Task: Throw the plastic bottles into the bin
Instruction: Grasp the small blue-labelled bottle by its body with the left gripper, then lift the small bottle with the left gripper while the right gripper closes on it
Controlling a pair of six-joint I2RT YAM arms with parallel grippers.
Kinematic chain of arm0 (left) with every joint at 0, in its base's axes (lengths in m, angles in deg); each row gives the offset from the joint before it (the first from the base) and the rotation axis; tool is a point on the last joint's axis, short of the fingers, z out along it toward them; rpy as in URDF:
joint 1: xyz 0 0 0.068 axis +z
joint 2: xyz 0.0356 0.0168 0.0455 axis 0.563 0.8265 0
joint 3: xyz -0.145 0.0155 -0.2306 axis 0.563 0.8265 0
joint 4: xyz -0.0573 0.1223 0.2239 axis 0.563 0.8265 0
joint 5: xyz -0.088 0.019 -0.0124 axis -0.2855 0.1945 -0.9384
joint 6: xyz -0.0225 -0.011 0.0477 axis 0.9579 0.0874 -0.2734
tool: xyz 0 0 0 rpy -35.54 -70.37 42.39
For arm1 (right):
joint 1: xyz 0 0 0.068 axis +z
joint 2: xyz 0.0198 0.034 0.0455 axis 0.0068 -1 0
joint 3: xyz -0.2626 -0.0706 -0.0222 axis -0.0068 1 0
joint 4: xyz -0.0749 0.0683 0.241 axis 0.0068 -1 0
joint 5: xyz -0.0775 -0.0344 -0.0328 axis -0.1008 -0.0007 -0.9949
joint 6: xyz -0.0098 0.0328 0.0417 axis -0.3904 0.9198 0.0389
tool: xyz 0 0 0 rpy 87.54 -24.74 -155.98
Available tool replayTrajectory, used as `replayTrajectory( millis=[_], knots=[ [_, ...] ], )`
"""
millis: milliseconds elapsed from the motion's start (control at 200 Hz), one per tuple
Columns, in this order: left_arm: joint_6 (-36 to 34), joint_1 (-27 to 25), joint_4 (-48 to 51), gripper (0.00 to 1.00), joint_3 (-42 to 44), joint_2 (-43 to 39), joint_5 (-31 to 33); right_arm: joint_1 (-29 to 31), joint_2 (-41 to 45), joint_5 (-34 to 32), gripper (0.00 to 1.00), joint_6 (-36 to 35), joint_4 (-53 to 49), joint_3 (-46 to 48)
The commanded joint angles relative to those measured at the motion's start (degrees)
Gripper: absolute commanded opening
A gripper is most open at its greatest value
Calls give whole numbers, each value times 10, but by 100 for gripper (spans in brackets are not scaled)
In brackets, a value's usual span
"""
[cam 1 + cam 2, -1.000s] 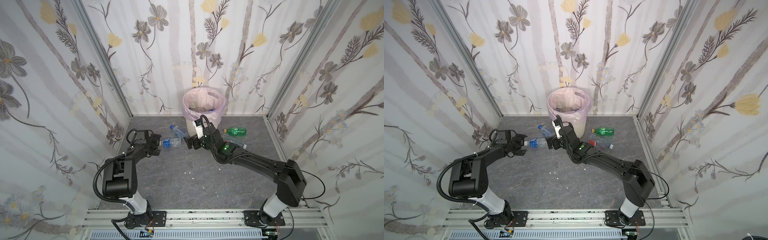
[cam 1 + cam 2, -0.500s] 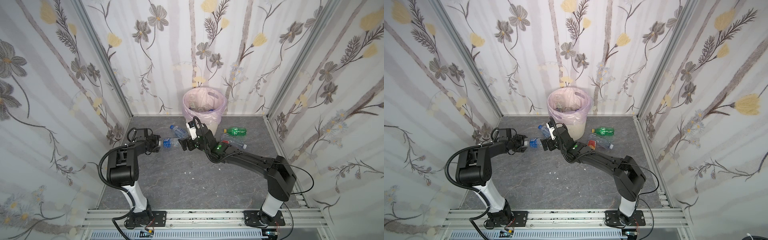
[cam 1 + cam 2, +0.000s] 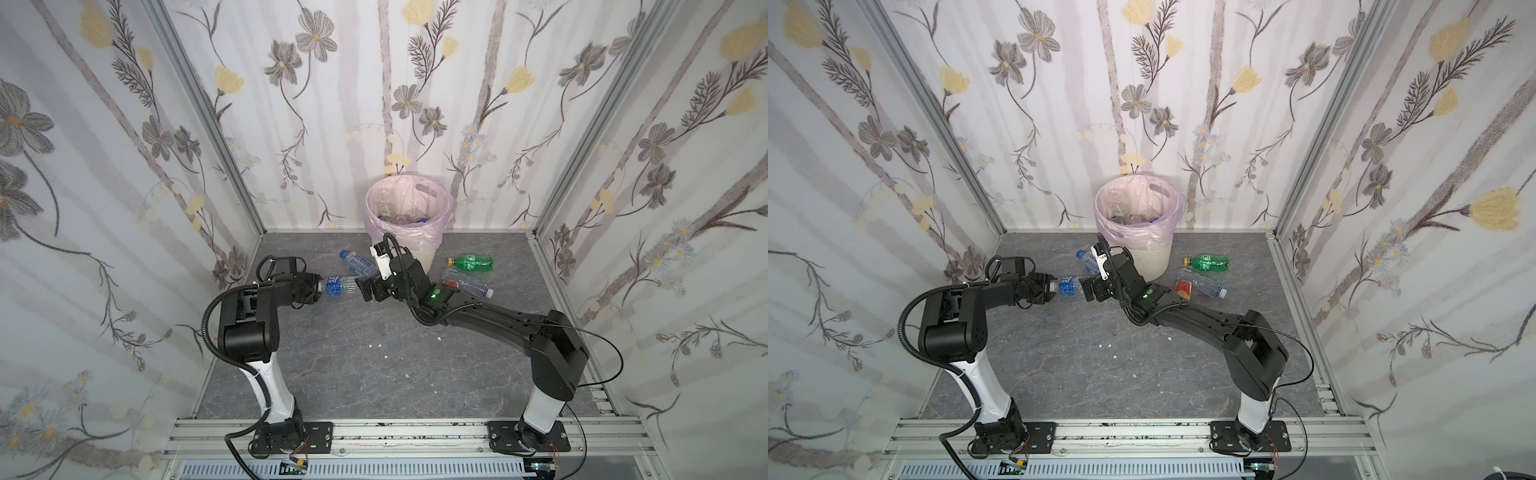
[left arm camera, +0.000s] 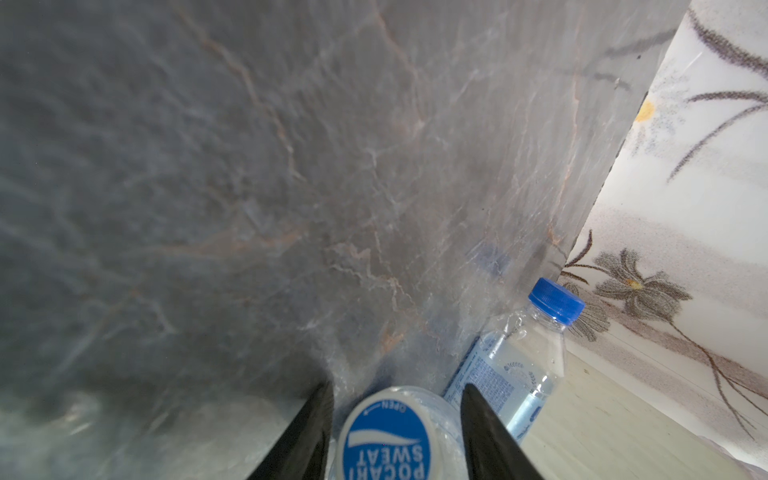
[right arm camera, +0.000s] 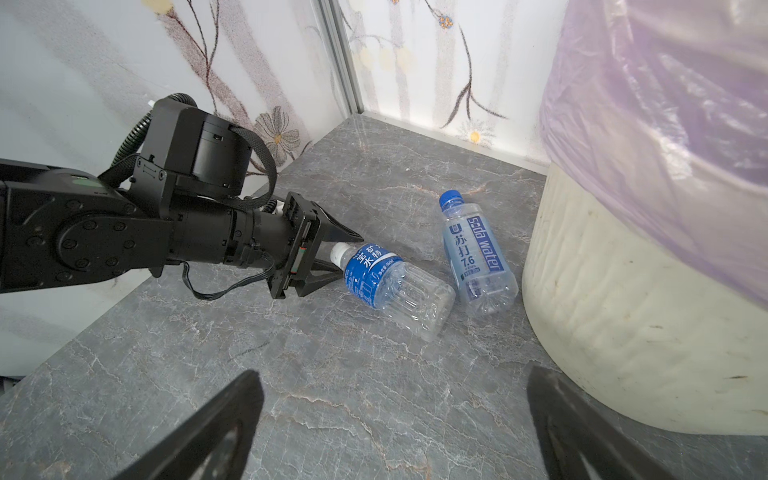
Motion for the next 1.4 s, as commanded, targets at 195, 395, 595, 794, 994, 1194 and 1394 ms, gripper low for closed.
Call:
replayTrajectory(
  millis=[195,395,595,794,994,1194,1394],
  knots=[
    [-15,-1,-7,40,4,-7,-13,-2,-3,-10,100,4,6,-6],
    [-41,0,-7,34,12,-29,-16,-2,-1,-12,100,7,4,1],
    [-81,-2,-7,30,15,-43,-33,-5,8,-12,100,8,5,16],
    [-129,-17,-6,30,12,-61,-65,-19,20,8,100,-19,8,40],
    [-201,-54,-4,29,1,-91,-107,-39,34,40,100,-54,11,67],
    [-246,-86,1,27,-2,-112,-144,-45,43,79,100,-91,18,102],
    [-291,-116,20,26,-10,-123,-161,-77,46,117,100,-98,33,130]
  ],
)
